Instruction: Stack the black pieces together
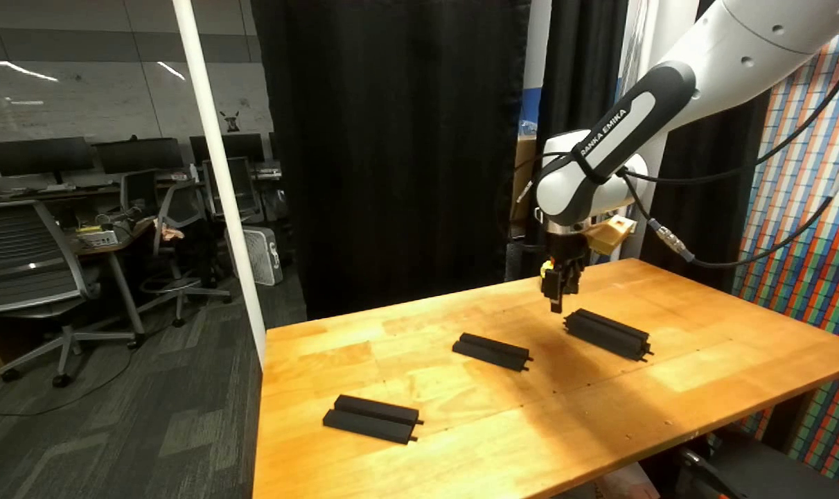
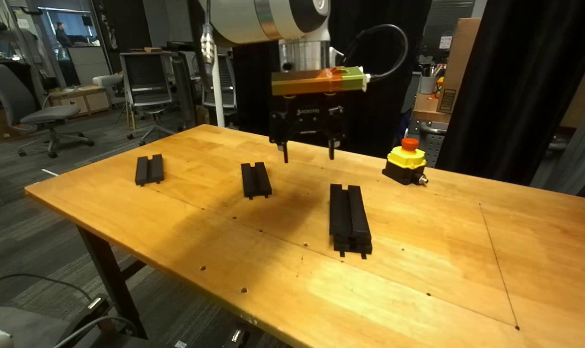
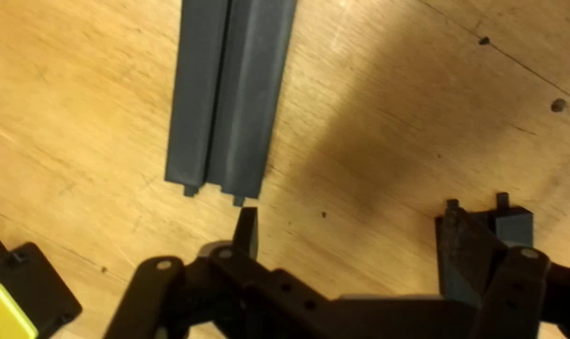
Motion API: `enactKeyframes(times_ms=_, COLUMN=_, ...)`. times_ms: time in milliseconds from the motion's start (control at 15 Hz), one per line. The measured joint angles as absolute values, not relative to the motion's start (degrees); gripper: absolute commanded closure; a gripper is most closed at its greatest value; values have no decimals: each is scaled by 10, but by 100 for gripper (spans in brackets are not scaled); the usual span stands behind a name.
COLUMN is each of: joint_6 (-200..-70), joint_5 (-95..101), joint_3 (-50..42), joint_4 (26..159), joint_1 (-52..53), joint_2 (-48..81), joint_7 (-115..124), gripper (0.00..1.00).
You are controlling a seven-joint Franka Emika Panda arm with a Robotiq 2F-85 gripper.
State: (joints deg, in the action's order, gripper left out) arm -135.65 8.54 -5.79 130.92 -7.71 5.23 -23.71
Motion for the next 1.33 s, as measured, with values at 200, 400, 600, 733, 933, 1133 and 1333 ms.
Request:
enactKeyframes(times_ms=200, joint_6=-1354, joint_5=85, joint_3=-34, joint_4=1294, joint_1=-51, joint_2=64, joint_7=-230, gripper=0)
enactKeyframes(times_ms=400, joint_6=-1355, joint_5=85, joint_3=-19, joint_4=1287, joint_1=-35, joint_2=81, joint_7=-220, gripper=0)
enactKeyframes(times_ms=600, joint_6=-1368, joint_5=80, joint_3=-7, joint_4=1286, joint_1=-27, joint_2=100, joint_7=-214, gripper=0)
enactKeyframes(times_ms=733, joint_6=-1390, joint_5=75, joint_3=0, joint_4=1286, joint_1=-23, joint_2=113, joint_7=-213, gripper=0)
enactKeyframes(times_ms=933, joint_6=-1428, joint_5=75, joint_3=8, joint_4=1286, joint_1=-19, joint_2=133, joint_7=-206, gripper=0)
enactKeyframes(times_ms=1133, joint_6=-1460, joint_5=72, joint_3=14, joint_4=1284, joint_1=-19, joint_2=155, joint_7=-206, gripper=0)
enactKeyframes(times_ms=1333, joint_6=-1478, joint_5=64, joint_3=16, joint_4=1279, joint_1=-19, joint_2=174, joint_7=-206, gripper=0)
